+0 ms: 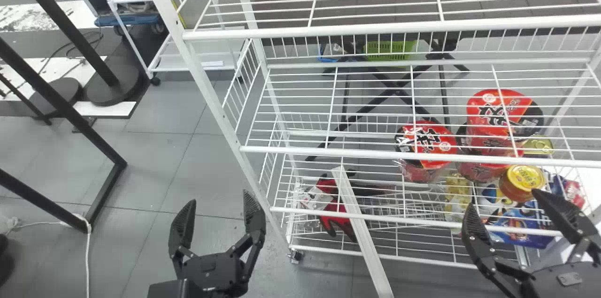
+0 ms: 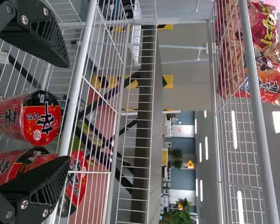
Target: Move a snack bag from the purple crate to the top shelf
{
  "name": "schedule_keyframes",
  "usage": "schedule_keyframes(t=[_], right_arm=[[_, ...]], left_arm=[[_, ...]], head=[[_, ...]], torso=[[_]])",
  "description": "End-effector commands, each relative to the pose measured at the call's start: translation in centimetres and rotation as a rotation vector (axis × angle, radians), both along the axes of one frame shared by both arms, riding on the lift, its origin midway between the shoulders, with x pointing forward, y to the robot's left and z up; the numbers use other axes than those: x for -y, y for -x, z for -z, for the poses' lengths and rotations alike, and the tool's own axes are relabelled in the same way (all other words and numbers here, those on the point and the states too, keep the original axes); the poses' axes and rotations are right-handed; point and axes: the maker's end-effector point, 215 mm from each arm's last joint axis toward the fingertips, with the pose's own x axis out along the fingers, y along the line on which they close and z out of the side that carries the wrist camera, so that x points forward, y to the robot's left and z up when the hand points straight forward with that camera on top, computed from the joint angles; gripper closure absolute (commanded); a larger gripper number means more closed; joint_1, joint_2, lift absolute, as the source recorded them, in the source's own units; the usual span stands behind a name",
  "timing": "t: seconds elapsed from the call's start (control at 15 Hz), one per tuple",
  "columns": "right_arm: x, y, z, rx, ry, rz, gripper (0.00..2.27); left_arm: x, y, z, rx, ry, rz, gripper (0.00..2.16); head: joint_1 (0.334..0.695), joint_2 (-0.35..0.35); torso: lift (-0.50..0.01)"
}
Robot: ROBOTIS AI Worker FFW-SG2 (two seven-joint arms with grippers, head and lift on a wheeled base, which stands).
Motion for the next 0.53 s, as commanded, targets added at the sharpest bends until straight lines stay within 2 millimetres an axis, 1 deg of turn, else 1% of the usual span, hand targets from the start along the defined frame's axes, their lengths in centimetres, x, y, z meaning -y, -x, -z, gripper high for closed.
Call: schedule_keyframes(t=[0.0,0.47], right_arm=[[0.0,0.03,-0.08,0.003,-0.001,0.0,0.12],[-0.08,0.12,-0.21,0.01,0.003,-0.001,0.12]], left_arm=[[-0.04,0.12,-0.11,0.004,0.001,-0.002,0.12],[-0.06,0.06,-0.18,0.006,-0.002,-0.002,0.12]], head=[[0.695,0.217],[0.695,0.219]], torso=[[-0.329],[-0.357]])
